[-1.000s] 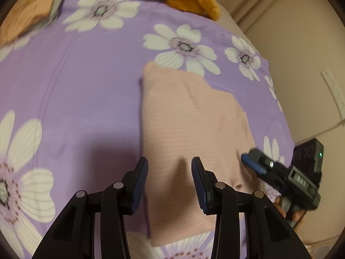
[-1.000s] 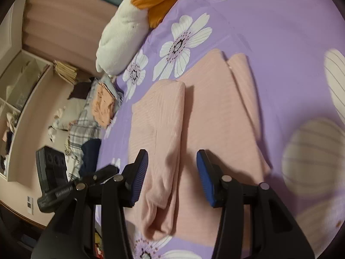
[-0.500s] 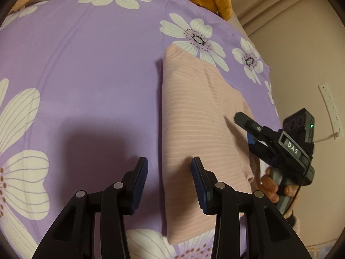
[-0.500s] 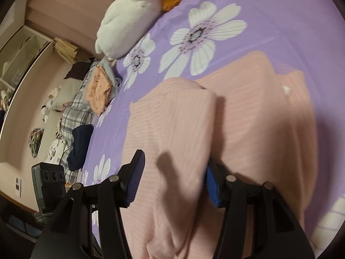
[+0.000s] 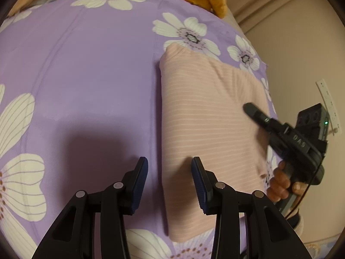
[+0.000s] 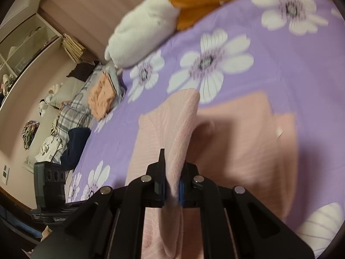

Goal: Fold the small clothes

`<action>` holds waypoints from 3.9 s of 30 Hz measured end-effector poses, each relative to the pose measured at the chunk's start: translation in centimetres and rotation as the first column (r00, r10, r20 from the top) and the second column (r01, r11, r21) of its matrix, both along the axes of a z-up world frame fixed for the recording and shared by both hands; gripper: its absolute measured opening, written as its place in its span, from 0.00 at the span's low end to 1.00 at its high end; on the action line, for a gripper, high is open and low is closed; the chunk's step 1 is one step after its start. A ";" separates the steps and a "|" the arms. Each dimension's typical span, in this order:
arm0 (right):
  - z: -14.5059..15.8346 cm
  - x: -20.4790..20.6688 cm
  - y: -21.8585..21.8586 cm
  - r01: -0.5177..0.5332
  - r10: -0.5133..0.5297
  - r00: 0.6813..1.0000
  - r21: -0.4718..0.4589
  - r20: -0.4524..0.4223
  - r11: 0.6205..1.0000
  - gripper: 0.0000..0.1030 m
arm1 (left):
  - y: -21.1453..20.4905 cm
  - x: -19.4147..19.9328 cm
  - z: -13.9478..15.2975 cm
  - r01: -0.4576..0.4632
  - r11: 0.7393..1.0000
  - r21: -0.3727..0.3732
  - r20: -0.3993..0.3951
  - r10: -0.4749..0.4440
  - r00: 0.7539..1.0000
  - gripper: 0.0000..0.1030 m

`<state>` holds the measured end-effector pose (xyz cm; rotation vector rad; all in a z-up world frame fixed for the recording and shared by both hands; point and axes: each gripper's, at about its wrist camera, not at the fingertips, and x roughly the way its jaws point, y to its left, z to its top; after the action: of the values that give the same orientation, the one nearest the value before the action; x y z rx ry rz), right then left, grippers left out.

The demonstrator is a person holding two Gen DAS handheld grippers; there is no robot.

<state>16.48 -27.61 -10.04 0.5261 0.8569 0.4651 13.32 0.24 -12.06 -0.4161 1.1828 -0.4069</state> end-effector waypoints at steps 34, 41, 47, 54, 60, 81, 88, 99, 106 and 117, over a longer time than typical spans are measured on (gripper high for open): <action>0.3 3.4 -10.8 0.171 -0.185 0.982 0.263 0.028 0.949 0.43 | -8.6 1.3 0.5 0.227 0.972 0.063 0.053 -0.230 0.972 0.38; 0.9 -2.6 -6.8 0.058 -0.056 0.997 -0.036 0.055 0.998 0.26 | -8.7 1.4 0.3 0.224 0.972 0.065 0.056 -0.228 0.972 0.38; -0.5 -7.7 -3.8 -0.045 0.053 0.998 -0.172 0.043 0.984 0.23 | -9.1 0.7 0.2 0.224 0.968 0.116 0.092 -0.235 0.968 0.38; -2.8 -8.3 -3.4 -0.044 0.029 0.998 -0.351 -0.047 0.936 0.18 | -9.2 -0.2 0.1 0.226 0.960 0.163 0.107 -0.245 0.964 0.38; -0.8 -10.8 -2.9 -0.062 0.068 0.998 -0.319 0.008 0.946 0.23 | -7.7 -3.5 0.7 0.226 0.964 0.138 0.121 -0.243 0.962 0.38; -3.2 -11.4 -6.9 0.051 -0.054 0.992 -0.025 -0.114 0.998 0.58 | -2.4 -4.4 -1.3 0.078 0.994 -0.076 0.040 -0.075 0.996 0.64; -5.4 -9.1 -7.8 0.094 -0.075 0.979 0.094 -0.187 0.991 0.61 | -2.2 -1.8 -2.3 0.054 0.985 -0.166 0.005 -0.054 0.999 0.64; -6.3 -4.7 -6.9 0.049 -0.023 0.982 0.137 -0.189 0.989 0.61 | -4.7 1.5 -3.9 0.092 0.968 -0.233 -0.007 -0.096 0.995 0.65; -6.6 -3.0 -6.6 0.022 0.004 0.985 0.151 -0.173 0.988 0.61 | -5.3 3.2 -4.2 0.100 0.964 -0.245 0.004 -0.102 0.995 0.65; -7.0 -1.2 -5.2 0.006 0.014 0.989 0.130 -0.148 0.992 0.42 | -6.0 5.0 -4.6 0.109 0.960 -0.257 0.018 -0.108 0.994 0.65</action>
<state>15.31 -32.82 -17.08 0.6856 0.9747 0.4922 18.36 -5.74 -16.64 -0.5760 1.1562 -0.6606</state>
